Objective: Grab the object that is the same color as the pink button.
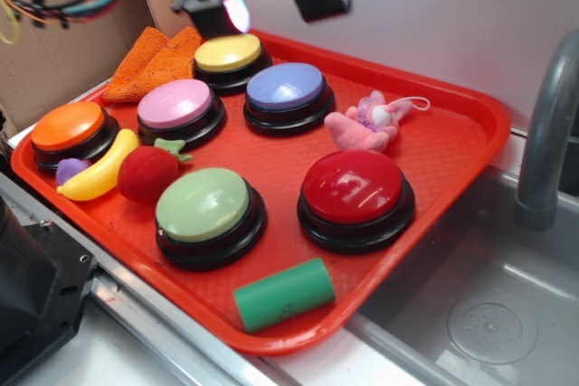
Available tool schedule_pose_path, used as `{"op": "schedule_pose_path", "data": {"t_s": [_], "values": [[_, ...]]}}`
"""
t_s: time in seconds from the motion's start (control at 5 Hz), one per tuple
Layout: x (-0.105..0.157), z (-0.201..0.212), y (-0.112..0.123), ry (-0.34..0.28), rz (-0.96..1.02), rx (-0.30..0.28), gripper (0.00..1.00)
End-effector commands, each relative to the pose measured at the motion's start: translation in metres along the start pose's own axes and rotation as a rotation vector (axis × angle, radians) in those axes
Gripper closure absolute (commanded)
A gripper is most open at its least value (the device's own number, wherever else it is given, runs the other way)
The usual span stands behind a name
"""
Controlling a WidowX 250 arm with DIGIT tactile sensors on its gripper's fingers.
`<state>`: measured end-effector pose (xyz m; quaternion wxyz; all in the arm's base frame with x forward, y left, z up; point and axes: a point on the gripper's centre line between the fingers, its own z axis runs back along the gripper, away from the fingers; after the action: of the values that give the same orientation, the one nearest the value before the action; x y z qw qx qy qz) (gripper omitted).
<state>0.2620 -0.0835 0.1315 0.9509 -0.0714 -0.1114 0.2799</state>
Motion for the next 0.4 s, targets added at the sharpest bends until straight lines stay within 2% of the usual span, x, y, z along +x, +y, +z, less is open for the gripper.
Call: {"op": "schedule_pose_path", "data": {"t_s": [0.0,0.2], "values": [[0.023,-0.033,-0.013,-0.02,0.035,-0.014,0.0],[0.026,-0.052,-0.013,-0.028,0.06,0.007,0.0]]}}
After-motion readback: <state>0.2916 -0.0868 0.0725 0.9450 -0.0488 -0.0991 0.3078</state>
